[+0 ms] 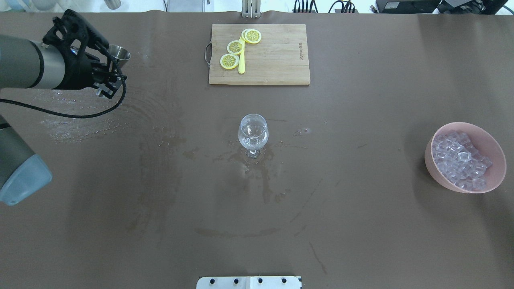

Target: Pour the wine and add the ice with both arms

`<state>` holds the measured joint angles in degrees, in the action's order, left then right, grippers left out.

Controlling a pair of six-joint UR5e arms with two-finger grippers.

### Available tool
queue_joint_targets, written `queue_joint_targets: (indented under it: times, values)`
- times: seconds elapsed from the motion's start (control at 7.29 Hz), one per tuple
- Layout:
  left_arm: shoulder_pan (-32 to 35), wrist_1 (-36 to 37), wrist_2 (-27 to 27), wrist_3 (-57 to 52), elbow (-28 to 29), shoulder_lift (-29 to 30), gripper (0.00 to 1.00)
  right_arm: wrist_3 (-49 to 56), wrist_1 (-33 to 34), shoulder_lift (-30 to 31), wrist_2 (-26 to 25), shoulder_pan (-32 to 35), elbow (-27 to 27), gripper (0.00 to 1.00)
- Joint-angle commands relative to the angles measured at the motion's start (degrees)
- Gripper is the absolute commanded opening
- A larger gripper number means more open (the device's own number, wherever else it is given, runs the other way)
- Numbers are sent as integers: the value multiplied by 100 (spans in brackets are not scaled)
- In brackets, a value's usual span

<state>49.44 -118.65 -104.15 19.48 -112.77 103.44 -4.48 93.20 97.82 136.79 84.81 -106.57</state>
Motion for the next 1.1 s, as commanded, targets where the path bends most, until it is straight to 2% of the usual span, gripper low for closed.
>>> queue_joint_targets:
  times: [0.0, 0.27, 0.55, 0.69, 0.82, 0.96]
  values:
    - [-5, -2134, 0, 1165, 568, -665, 0, 0, -4, 0, -3, 0, -4, 100]
    - [-22, -4087, 69, 2554, 1430, -755, 0, 0, -4, 0, -3, 9, -13, 100]
    - [-110, -5224, 681, 2886, 1669, -1122, 0, 0, -4, 43, 14, 18, -48, 100]
    - [-154, -5464, 755, 2886, 1775, -1202, 0, 0, -4, 79, 23, 18, -57, 100]
    - [-476, -5510, 1252, 2877, 1776, -1238, 0, 0, -4, 88, 23, 18, -92, 100]
    - [-1132, -5580, 2161, 2877, 1811, -1229, 0, 0, -4, 105, 23, 26, -110, 100]
